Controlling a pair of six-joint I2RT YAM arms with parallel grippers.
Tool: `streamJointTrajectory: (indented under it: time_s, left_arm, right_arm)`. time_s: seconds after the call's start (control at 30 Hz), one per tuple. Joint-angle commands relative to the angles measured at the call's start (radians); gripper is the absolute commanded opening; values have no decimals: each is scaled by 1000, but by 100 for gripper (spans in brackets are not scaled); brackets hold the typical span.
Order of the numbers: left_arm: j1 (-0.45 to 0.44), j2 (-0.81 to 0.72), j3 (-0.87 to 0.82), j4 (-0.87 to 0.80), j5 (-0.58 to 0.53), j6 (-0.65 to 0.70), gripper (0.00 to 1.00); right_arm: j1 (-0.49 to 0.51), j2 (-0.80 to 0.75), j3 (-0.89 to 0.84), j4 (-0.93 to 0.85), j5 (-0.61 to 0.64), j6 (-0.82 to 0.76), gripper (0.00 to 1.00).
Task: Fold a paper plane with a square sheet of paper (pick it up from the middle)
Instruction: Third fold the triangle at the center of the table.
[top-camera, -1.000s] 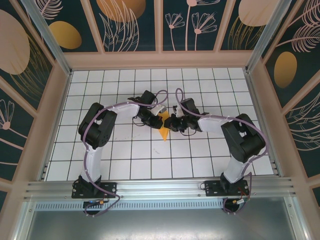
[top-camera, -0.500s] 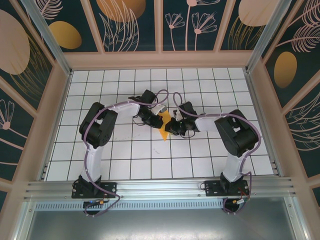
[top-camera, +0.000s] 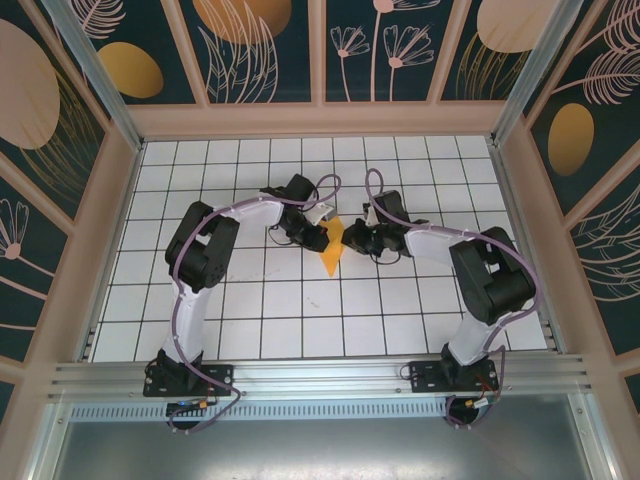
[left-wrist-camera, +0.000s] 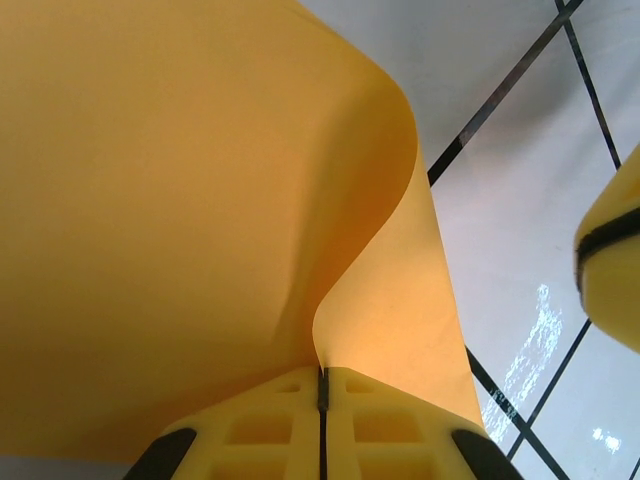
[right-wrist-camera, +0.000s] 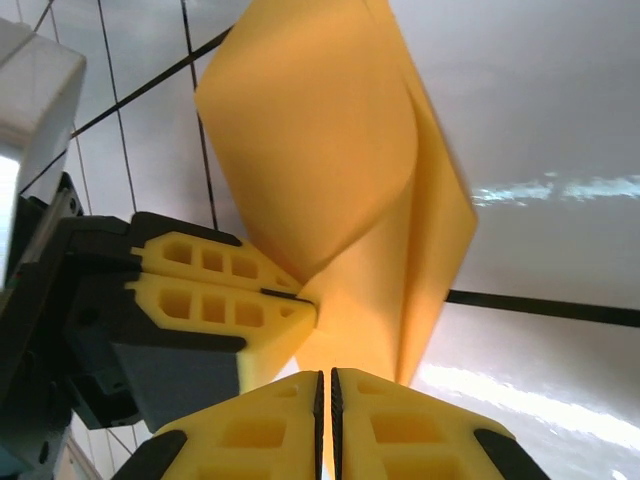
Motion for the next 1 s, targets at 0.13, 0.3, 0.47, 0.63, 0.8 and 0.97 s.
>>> streamJointTrajectory:
  time_s: [0.13,0.3,0.47,0.63,0.8,0.97]
  left_arm:
    - [10,63,2,-18,-20,29,10]
    - [10,66,1,-20,-23,30,10]
    - [11,65,-2,-26,-31,35,10]
    - [10,65,-4,-34,-41,35,10]
    - [10,65,-4,-34,-34,34,10]
    - [10,66,0,-32,-32,32,9]
  right_arm:
    - [16,109,95,19,-30,14,15]
    - [16,179,102,4,-10,13,15]
    - [15,203,102,-92,109,-11,14]
    - [18,172,128,-133,132,-30,14]
    - [19,106,180,-79,53,-27,15]
    - [19,163,228,-95,48,-29,14]
